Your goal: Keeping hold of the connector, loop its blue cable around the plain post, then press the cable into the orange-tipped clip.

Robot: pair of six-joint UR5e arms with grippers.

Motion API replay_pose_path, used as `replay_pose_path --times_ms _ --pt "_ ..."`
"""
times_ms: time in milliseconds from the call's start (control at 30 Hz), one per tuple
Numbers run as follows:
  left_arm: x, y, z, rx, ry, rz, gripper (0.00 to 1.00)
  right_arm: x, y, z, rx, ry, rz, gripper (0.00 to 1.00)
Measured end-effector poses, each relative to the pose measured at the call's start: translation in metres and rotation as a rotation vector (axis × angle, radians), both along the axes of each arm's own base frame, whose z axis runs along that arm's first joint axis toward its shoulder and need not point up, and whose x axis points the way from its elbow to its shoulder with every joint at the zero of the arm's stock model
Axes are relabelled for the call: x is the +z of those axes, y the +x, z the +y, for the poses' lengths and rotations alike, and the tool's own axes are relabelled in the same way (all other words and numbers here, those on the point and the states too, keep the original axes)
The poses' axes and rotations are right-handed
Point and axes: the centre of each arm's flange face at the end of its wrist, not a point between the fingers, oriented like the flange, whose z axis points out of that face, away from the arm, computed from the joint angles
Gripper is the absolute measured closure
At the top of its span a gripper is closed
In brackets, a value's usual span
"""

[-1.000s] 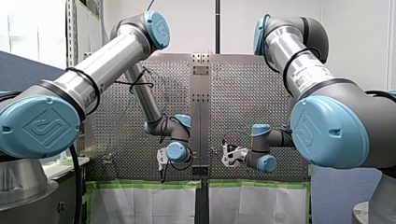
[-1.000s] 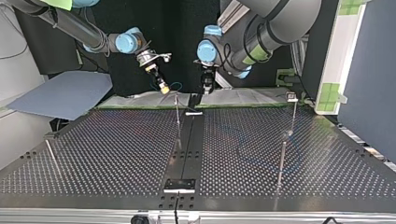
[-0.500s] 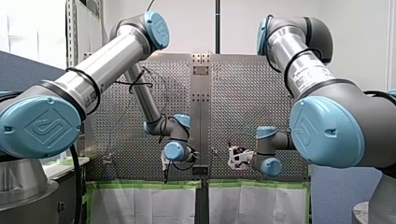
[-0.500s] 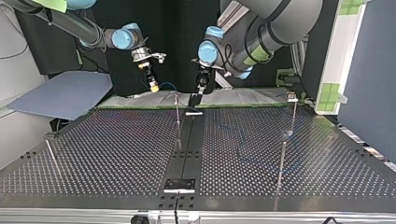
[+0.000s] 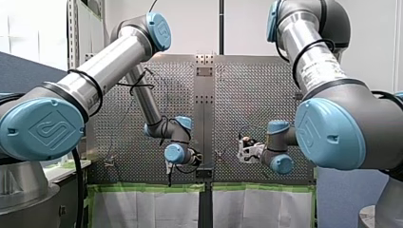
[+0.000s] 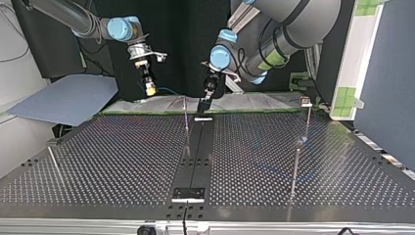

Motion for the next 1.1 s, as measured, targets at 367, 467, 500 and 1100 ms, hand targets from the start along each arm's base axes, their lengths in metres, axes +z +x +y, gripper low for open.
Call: replay_pose_path --times_ms 367,467,500,1100 --pt "-0.002 -0.001 0.006 0.005 0.024 0.032 0.0 0.034 0.028 0.058 0.145 -0.017 -0.064 1.0" --pt "-0.003 -0.002 0.008 0.014 0.039 0.041 0.0 0.042 0.034 0.073 0.157 -0.002 -0.089 1.0" --pt "-0.004 -0.002 0.009 0.017 0.044 0.044 0.0 0.046 0.036 0.076 0.16 -0.005 -0.101 1.0" --pt "-0.004 -0.002 0.012 0.03 0.056 0.051 0.0 0.04 -0.006 0.039 0.022 0.093 -0.245 1.0"
